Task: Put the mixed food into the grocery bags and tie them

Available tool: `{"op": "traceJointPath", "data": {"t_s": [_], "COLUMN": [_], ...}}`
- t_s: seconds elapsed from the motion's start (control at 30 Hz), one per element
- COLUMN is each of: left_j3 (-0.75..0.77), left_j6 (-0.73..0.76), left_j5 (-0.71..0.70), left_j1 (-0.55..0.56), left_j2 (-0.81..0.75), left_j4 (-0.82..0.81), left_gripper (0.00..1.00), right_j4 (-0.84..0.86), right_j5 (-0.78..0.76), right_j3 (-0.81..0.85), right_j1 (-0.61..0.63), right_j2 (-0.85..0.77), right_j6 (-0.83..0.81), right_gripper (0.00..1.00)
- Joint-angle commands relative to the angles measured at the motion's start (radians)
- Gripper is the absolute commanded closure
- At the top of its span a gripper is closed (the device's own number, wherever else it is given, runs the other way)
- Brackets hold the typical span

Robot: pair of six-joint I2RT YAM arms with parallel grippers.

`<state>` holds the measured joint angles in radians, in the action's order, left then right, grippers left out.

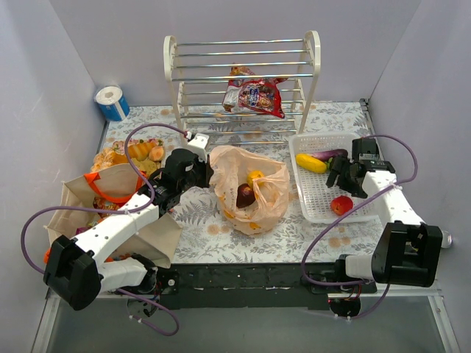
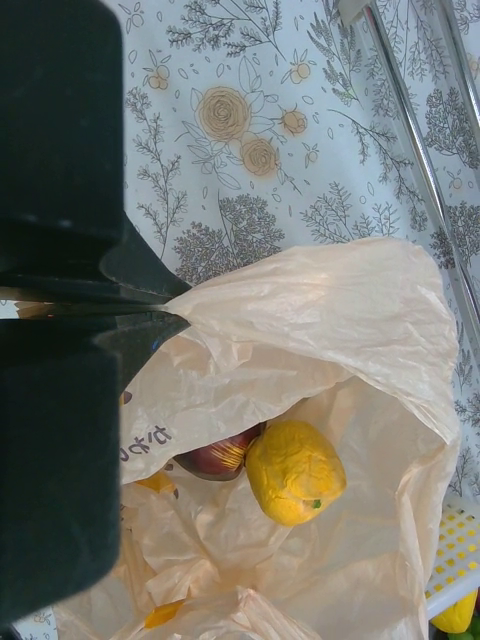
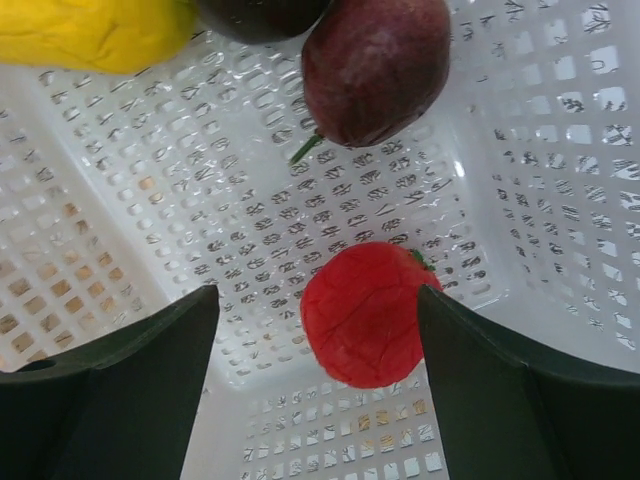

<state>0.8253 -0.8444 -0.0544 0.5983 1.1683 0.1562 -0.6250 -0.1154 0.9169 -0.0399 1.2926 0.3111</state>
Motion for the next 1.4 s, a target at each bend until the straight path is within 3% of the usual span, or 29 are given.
{"op": "traceJointPath", "data": {"t_s": [0.0, 0.1, 0.27, 0.5, 0.7, 0.73, 0.83, 1.0, 1.1, 1.2, 1.37], "left_j3": [0.003, 0.003, 0.009, 0.006, 0.006, 0.005, 0.001, 0.008, 0.003, 0.001, 0.001], "left_j6": [0.007, 0.004, -0.002, -0.004, -0.002, -0.002, -0.004, -0.005, -0.004, -0.002, 0.004], "left_j5": [-0.022, -0.001, 0.01, 0.014, 0.004, 0.005, 0.005, 0.011, 0.004, -0.002, -0.013], "left_j1": [-0.005, -0.005, -0.005, -0.005, -0.003, -0.003, -0.005, -0.003, -0.003, -0.005, -0.003], "left_j2": [-0.036, -0.048, -0.051, -0.061, -0.065, -0.067, -0.061, -0.05, -0.047, -0.042, -0.027], "left_j4": [-0.004, -0.015, -0.001, -0.003, -0.003, -0.001, -0.01, -0.003, -0.006, -0.006, -0.003], "left_gripper": [1.0, 1.0, 1.0, 1.0, 1.0, 1.0, 1.0, 1.0, 1.0, 1.0, 1.0], "right_j4": [-0.047, -0.039, 0.01, 0.063, 0.065, 0.067, 0.044, 0.048, 0.042, 0.045, -0.004], "right_j5": [-0.104, -0.135, -0.03, -0.004, -0.003, 0.003, 0.006, 0.029, -0.053, -0.171, -0.331], "right_j3": [0.034, 0.02, -0.055, -0.111, -0.104, -0.102, -0.066, -0.003, 0.088, 0.23, 0.535], "right_j1": [-0.017, -0.025, -0.029, -0.029, -0.029, -0.029, -0.028, 0.0, 0.128, 0.354, 0.705], "right_j2": [0.037, 0.037, 0.025, 0.043, 0.056, 0.045, -0.002, -0.147, -0.199, -0.173, 0.048], "right_j6": [0.013, 0.013, 0.042, 0.123, 0.112, 0.112, 0.105, 0.088, 0.111, 0.137, 0.14], "right_gripper": [0.13, 0.12, 0.12, 0.14, 0.31, 0.44, 0.6, 0.76, 0.8, 0.8, 0.83]}}
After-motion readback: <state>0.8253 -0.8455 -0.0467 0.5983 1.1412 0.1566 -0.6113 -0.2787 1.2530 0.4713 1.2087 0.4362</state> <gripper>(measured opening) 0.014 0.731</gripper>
